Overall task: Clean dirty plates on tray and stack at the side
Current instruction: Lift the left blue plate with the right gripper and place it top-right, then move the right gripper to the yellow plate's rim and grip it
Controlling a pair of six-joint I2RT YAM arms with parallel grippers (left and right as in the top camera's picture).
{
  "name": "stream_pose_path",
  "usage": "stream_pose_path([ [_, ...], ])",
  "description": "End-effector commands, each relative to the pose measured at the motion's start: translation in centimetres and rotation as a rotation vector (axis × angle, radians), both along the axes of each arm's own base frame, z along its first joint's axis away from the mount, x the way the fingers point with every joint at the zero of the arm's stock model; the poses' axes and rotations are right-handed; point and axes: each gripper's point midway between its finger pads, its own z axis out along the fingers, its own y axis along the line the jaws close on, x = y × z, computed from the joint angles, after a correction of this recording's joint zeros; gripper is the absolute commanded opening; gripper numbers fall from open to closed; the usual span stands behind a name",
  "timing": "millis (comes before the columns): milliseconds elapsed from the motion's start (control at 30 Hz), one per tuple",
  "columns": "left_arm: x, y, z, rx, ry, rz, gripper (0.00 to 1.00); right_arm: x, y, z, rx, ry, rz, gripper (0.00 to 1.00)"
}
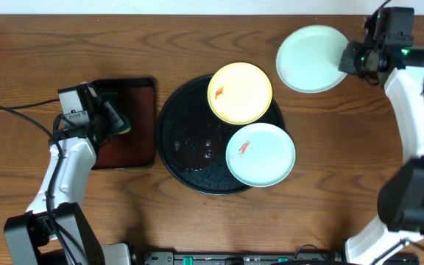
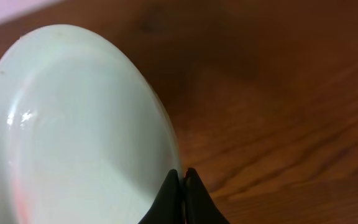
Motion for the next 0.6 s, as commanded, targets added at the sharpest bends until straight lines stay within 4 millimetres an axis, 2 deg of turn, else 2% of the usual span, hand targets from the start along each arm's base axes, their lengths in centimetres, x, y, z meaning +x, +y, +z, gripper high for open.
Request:
stream_pose_path([
  [0,0.0,0.2,0.1,0.000,-0.002,0.006,0.07,-0.2,-1.4,-5.0,0.052,0.103,-0.050,0.01],
  [100,0.0,0.2,0.1,0.000,-0.002,0.006,0.07,-0.5,-2.0,-8.1,0.062,0.167,-0.064,0.01],
  [167,0.0,0.2,0.1,0.000,-0.002,0.006,0.08,-0.6,-1.8,-9.4,0.069,0.195,-0.060,0.01],
  [200,0.0,0.2,0.1,0.001,-0.002,0.006,0.07,-0.7,-1.5,-10.0,0.076,0.208,-0.054,0.05],
  [233,0.0,0.2,0.1,0.001,-0.002,0.006,0.07,-0.7,-1.4,-10.2,0.078,0.212,-0.049,0.12],
  [300,0.0,0.2,0.1,0.001,-0.002,0.006,0.07,-0.7,-0.8,-10.2,0.072,0.213,-0.024,0.36],
  [333,0.0,0.2,0.1,0.001,-0.002,0.006,0.07,-0.6,-0.4,-9.8,0.071,0.206,-0.009,0.44],
  [400,0.0,0.2,0.1,0.001,-0.002,0.006,0.08,-0.5,0.8,-8.7,0.084,0.186,0.021,0.49],
  [567,0.0,0.2,0.1,0.001,-0.002,0.006,0.07,0.0,7.0,-3.3,0.145,0.065,0.172,0.55],
])
